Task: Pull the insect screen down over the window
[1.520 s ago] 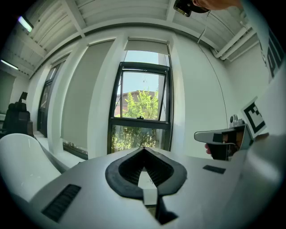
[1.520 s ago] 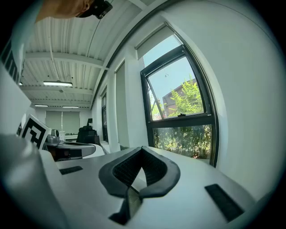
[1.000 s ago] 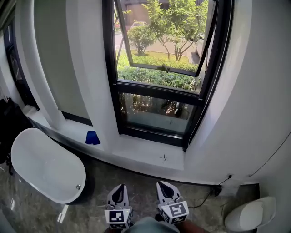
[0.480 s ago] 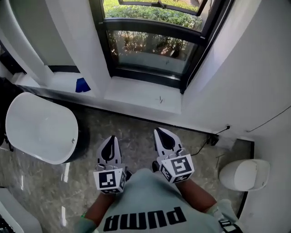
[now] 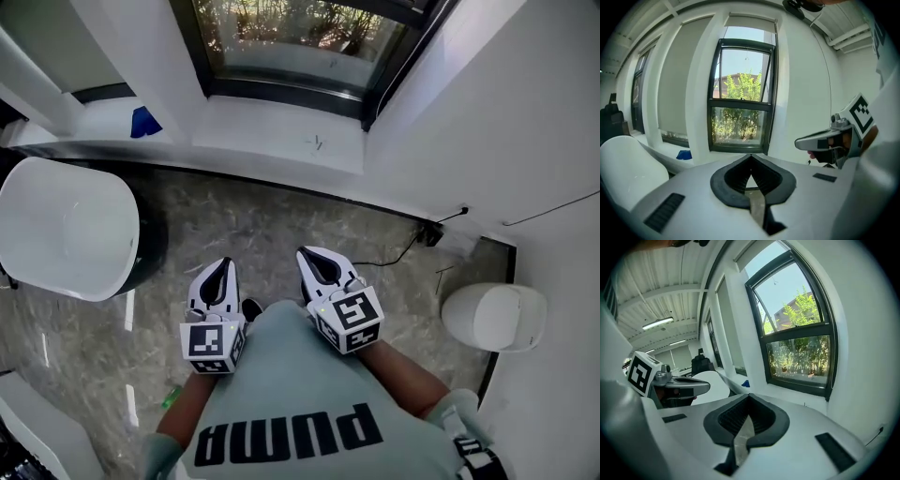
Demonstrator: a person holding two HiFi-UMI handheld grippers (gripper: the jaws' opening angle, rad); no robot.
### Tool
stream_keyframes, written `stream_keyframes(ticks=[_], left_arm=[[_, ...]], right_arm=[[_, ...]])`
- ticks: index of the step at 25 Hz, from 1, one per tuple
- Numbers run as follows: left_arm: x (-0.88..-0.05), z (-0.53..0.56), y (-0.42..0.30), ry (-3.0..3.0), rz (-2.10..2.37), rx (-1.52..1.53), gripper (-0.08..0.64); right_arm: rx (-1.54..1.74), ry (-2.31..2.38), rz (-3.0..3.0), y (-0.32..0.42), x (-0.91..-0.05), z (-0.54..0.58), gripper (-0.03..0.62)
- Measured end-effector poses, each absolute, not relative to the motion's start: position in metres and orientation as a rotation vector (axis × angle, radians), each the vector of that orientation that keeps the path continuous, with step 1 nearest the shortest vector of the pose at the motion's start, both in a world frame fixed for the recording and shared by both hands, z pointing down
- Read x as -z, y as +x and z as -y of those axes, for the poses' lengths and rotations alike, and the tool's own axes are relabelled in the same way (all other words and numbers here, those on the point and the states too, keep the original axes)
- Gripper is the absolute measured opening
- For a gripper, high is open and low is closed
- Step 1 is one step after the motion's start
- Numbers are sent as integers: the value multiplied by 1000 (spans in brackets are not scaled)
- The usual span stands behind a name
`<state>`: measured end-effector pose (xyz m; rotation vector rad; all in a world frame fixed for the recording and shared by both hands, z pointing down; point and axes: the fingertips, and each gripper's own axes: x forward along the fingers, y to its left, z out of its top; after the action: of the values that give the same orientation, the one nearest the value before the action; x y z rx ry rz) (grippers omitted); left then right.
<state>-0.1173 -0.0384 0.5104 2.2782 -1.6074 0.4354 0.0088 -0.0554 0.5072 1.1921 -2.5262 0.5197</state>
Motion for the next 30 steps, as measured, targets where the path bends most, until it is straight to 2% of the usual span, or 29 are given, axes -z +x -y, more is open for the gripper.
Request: stream_keyframes(ticks=[10,21,30], left_arm=[[-515,40,-127,2268,1642,-420,12],[-434,87,-111,2360,1768,-211,12],[-433,83,-101,2359,1767,-211,12]], right_arm=[[-501,1187,2510,3,-514,52,-3],[-310,1483,2569,34,-439,98,-5],[-322,1527,2567,41,-433,95,-5]])
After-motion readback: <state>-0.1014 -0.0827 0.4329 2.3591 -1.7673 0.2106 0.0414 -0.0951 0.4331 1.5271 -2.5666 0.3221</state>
